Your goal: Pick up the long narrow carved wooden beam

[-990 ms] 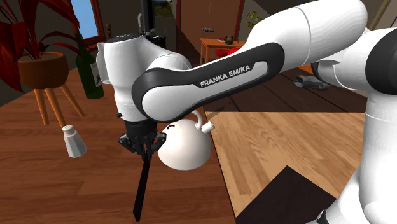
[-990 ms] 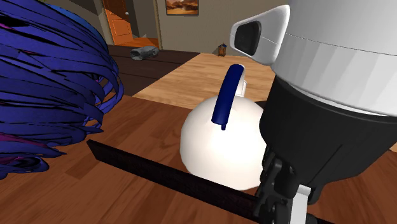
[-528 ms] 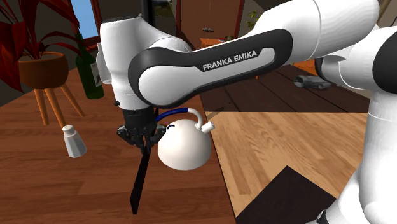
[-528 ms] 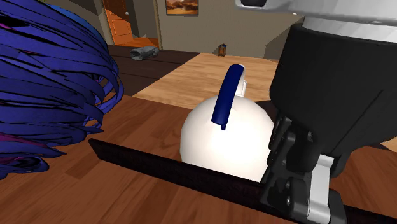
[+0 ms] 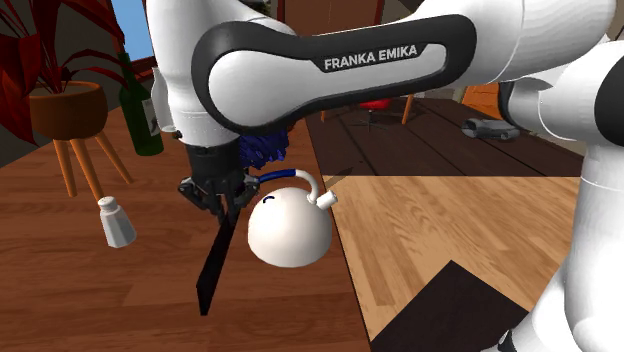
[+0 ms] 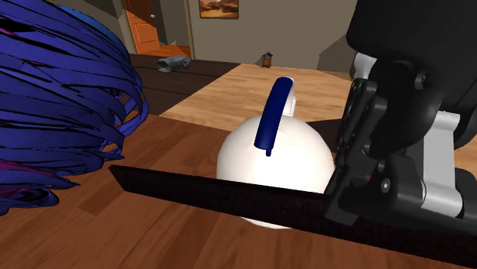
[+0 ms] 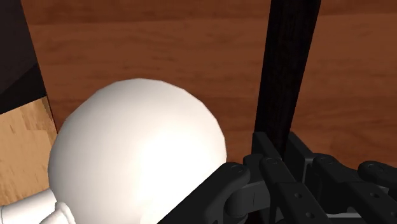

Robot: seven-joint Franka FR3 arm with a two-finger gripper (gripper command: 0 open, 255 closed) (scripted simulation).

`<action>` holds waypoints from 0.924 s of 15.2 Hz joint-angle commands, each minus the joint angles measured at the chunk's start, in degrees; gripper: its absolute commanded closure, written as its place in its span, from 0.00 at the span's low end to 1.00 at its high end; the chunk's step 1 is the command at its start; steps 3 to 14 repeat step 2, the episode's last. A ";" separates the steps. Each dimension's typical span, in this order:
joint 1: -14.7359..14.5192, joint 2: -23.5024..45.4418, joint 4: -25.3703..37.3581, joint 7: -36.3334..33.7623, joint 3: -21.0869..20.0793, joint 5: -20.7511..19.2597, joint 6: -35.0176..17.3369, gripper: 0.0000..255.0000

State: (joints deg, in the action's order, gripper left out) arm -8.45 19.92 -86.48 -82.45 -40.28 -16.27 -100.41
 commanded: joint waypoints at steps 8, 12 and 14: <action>-0.05 0.03 1.06 0.24 0.01 0.02 1.01 1.00; -0.05 0.03 1.06 0.24 0.01 0.02 1.01 1.00; -0.05 0.03 1.06 0.24 0.01 0.02 1.01 1.00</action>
